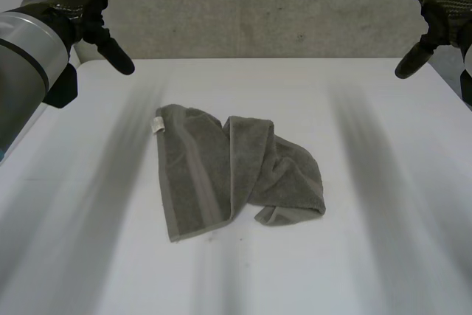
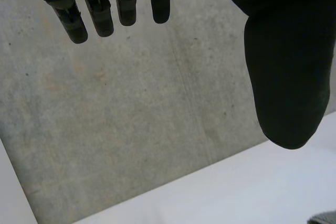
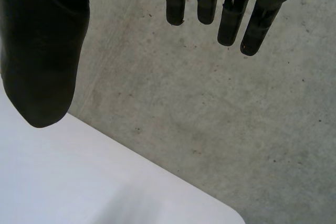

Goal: Fold the towel.

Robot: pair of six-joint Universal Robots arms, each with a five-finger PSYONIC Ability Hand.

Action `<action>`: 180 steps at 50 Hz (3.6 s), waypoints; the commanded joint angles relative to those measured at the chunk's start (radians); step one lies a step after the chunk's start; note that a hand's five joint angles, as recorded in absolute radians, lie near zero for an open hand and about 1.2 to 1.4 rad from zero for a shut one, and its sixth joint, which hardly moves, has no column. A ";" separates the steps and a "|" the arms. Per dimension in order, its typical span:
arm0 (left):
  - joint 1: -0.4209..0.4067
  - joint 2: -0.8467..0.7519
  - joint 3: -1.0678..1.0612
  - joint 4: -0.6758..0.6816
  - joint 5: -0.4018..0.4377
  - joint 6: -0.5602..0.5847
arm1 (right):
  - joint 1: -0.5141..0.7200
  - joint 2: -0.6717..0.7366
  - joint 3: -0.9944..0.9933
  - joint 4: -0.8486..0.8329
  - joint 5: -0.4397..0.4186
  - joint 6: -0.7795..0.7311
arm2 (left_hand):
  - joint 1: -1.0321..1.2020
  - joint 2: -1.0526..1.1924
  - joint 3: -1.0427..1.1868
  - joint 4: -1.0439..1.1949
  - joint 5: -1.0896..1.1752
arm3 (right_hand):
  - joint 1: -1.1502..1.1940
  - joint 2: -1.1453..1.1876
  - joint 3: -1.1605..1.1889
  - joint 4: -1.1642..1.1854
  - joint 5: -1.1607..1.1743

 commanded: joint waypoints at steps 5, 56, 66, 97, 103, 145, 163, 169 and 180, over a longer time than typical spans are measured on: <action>0.005 -0.008 0.014 -0.031 0.002 0.001 | -0.003 0.005 -0.010 0.012 -0.002 0.002 | 0.006 0.008 0.009 0.008 -0.026 | -0.051 -0.064 -0.064 -0.084 -0.066; -0.251 -0.792 0.338 0.032 -0.023 -0.201 | 0.195 0.493 0.234 -0.212 -0.174 0.053 | 0.185 0.187 0.188 0.187 0.153 | 0.029 0.017 0.017 -0.004 0.015; -0.277 -0.776 0.355 0.035 -0.021 -0.194 | 0.199 0.481 0.187 -0.221 -0.099 0.060 | 1.146 1.148 1.150 1.149 1.114 | 1.170 1.158 1.158 1.137 1.156; -0.026 -0.350 0.146 -0.129 0.345 -0.114 | 0.259 0.155 0.213 0.360 -0.505 -0.444 | 1.221 1.223 1.225 1.224 1.189 | 1.170 1.158 1.158 1.137 1.156; 0.029 -0.481 0.149 -0.186 0.348 -0.034 | 0.301 0.280 0.208 0.351 -0.487 -0.443 | 0.376 0.378 0.379 0.378 0.344 | 0.147 0.134 0.134 0.114 0.132; -0.086 -0.125 -0.433 0.167 -0.047 -0.246 | 0.277 0.740 -0.651 0.369 -0.349 0.054 | 0.138 0.140 0.141 0.140 0.106 | 0.015 0.002 0.002 -0.018 0.000; -0.153 -0.384 -0.360 0.210 -0.115 -0.255 | 0.294 0.697 -0.501 0.277 -0.234 -0.038 | 0.407 0.409 0.411 0.410 0.375 | 0.003 -0.010 -0.009 -0.030 -0.012; -0.155 -0.393 -0.374 0.219 -0.133 -0.253 | 0.298 0.714 -0.517 0.276 -0.235 -0.035 | 0.956 0.958 0.959 0.958 0.924 | 0.003 -0.010 -0.009 -0.030 -0.012; -0.118 -0.165 -0.441 0.209 -0.153 -0.218 | 0.298 0.740 -0.563 0.279 -0.266 -0.030 | 1.227 1.229 1.230 1.229 1.195 | -0.003 -0.016 -0.015 -0.036 -0.017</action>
